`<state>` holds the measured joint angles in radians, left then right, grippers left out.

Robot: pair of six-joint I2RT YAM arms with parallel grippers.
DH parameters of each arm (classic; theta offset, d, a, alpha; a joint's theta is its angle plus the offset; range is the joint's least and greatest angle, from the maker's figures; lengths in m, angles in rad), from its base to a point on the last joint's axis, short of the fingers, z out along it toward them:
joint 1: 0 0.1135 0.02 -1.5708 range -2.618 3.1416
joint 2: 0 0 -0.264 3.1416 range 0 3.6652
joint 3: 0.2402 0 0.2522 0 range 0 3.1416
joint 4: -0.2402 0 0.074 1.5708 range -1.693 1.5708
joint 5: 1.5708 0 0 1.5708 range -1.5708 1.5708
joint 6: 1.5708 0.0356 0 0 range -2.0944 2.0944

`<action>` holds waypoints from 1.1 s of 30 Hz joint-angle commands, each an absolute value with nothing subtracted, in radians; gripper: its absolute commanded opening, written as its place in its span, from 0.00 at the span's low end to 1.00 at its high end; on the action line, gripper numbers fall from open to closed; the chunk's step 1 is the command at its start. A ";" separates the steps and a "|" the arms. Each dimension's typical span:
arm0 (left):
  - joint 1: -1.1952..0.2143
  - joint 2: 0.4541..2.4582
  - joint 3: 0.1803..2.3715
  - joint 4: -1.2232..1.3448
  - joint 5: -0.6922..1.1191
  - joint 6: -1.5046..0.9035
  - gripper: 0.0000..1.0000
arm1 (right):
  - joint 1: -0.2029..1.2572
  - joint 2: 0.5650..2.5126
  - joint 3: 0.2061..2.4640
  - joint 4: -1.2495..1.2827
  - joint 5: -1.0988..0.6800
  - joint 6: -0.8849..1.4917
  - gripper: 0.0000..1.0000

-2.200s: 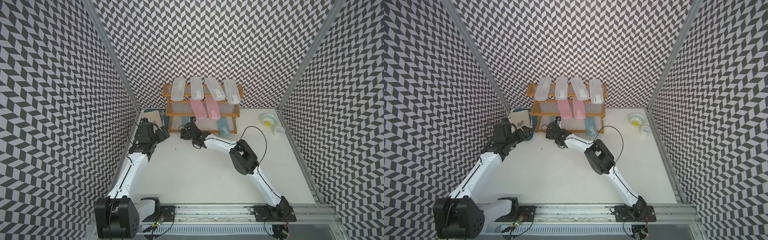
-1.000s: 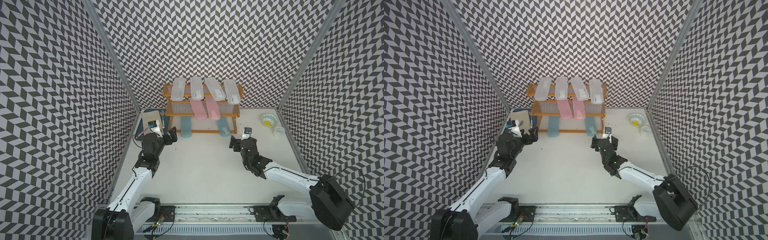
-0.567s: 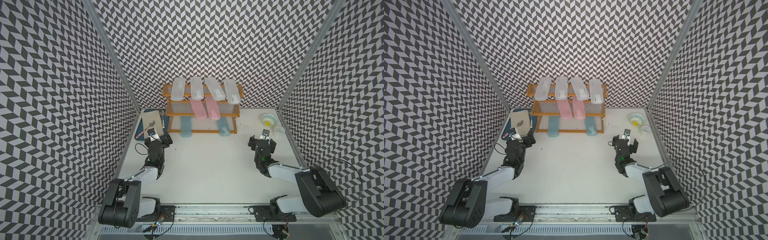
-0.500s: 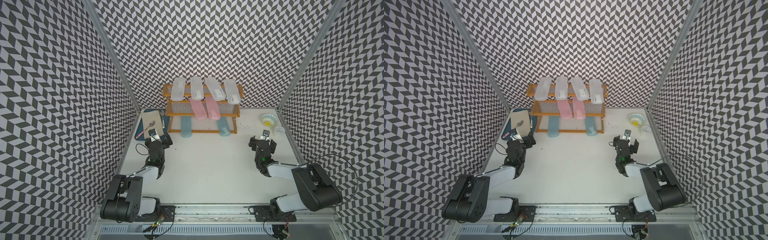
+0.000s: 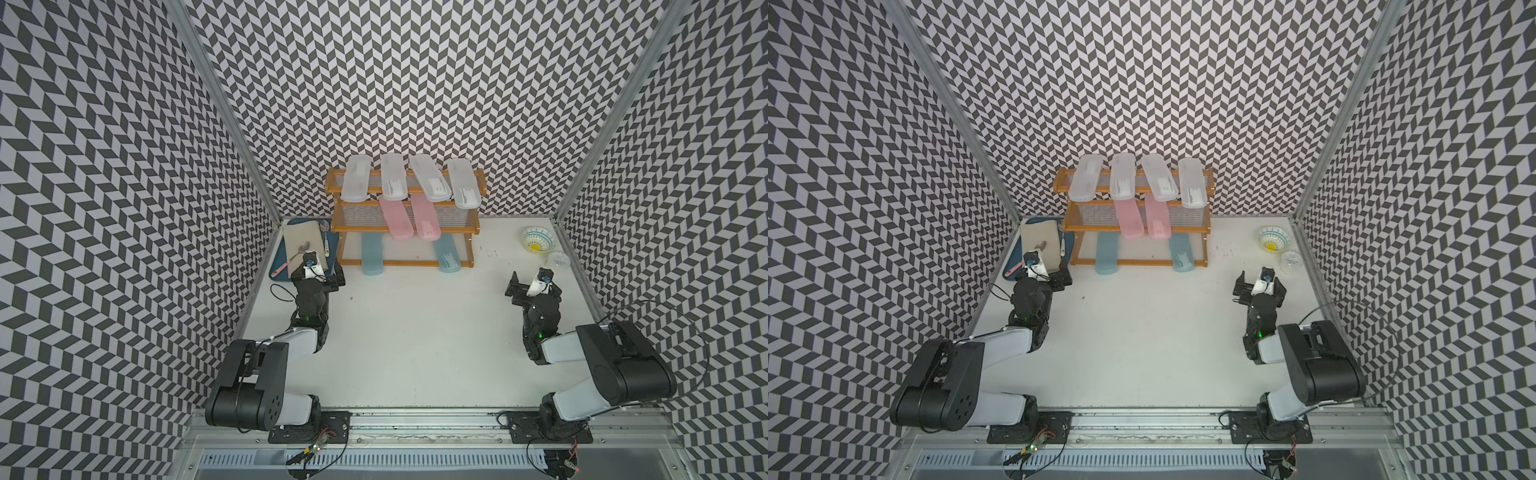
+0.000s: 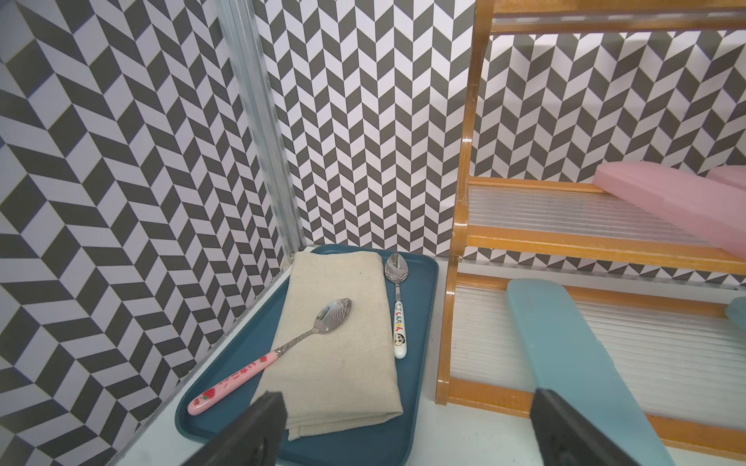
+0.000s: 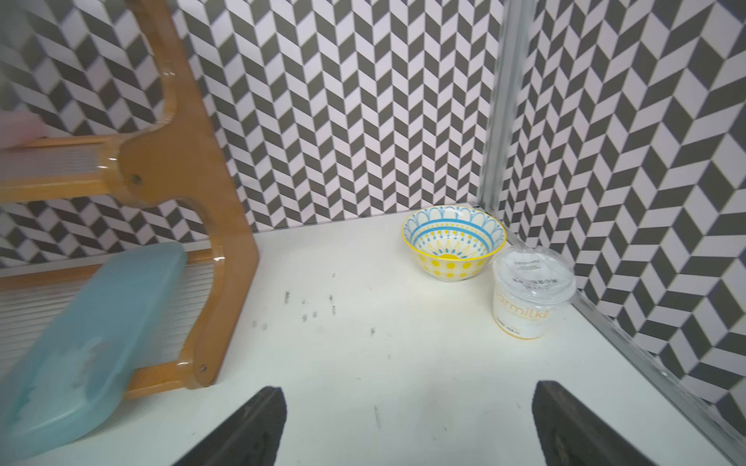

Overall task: Place the pencil cases on the shelf according to color
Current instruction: Reset both arms

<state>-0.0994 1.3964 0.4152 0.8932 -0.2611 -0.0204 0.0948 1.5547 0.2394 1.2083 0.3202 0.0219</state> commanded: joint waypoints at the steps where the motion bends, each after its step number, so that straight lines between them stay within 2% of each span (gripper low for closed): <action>1: -0.093 1.377 0.411 0.894 -0.275 0.000 0.99 | 0.087 1.562 0.232 1.347 0.261 0.009 1.00; 6: -0.094 1.403 0.433 0.849 -0.254 0.007 0.99 | 0.089 1.543 0.238 1.304 0.258 0.011 0.99; 12: -0.087 1.512 0.244 1.249 -0.255 0.009 0.99 | 0.087 1.546 0.243 1.301 0.262 0.017 1.00; 14: -0.060 1.504 0.284 1.147 -0.190 -0.010 0.99 | 0.087 1.546 0.241 1.302 0.261 0.015 1.00; 19: -0.022 1.546 0.284 1.184 -0.039 0.006 0.99 | 0.087 1.547 0.244 1.302 0.262 0.017 0.99; 33: -0.017 1.548 0.275 1.199 -0.031 0.005 0.99 | 0.087 1.547 0.243 1.302 0.262 0.016 0.99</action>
